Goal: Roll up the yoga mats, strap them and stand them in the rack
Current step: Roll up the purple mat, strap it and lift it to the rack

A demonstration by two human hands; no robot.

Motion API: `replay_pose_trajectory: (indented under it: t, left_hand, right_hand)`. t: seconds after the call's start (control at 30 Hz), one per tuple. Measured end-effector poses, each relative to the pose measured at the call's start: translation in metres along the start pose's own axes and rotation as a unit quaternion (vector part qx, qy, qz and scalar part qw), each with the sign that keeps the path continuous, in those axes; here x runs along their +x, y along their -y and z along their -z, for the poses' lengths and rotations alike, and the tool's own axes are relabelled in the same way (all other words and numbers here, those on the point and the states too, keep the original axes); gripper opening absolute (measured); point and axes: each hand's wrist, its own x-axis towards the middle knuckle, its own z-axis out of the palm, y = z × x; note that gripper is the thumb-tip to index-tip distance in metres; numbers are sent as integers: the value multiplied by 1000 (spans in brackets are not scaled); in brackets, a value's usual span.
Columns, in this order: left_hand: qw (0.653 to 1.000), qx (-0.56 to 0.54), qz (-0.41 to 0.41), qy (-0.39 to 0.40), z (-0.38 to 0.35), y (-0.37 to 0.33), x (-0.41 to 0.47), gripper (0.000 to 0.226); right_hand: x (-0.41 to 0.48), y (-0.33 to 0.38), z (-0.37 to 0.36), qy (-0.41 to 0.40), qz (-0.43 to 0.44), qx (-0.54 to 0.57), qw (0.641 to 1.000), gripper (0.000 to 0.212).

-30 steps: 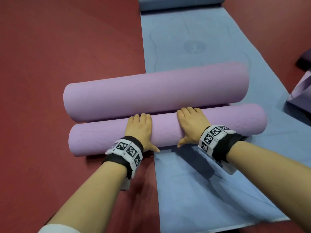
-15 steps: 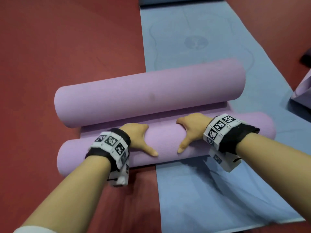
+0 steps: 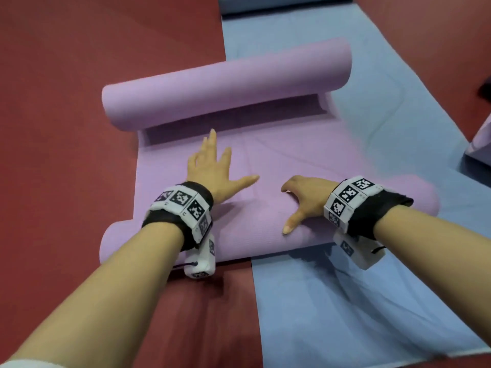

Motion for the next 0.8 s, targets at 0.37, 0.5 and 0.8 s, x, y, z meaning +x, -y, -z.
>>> replay_pose_trajectory:
  t: [0.37,0.5,0.8]
  left_hand:
    - [982,164,-94,13,-47,-1,-43,108]
    - [983,99,-119,103,-35,9,-39,95]
    - [969,-134,-4,205,-22,25,-10,86]
  right_hand:
    - [-8,28,-24,-160,29,-258,952,102]
    - [-6,29,-7,-87,69,-188,976,92]
    - [-2,28,-8,9,41,-83,996,92]
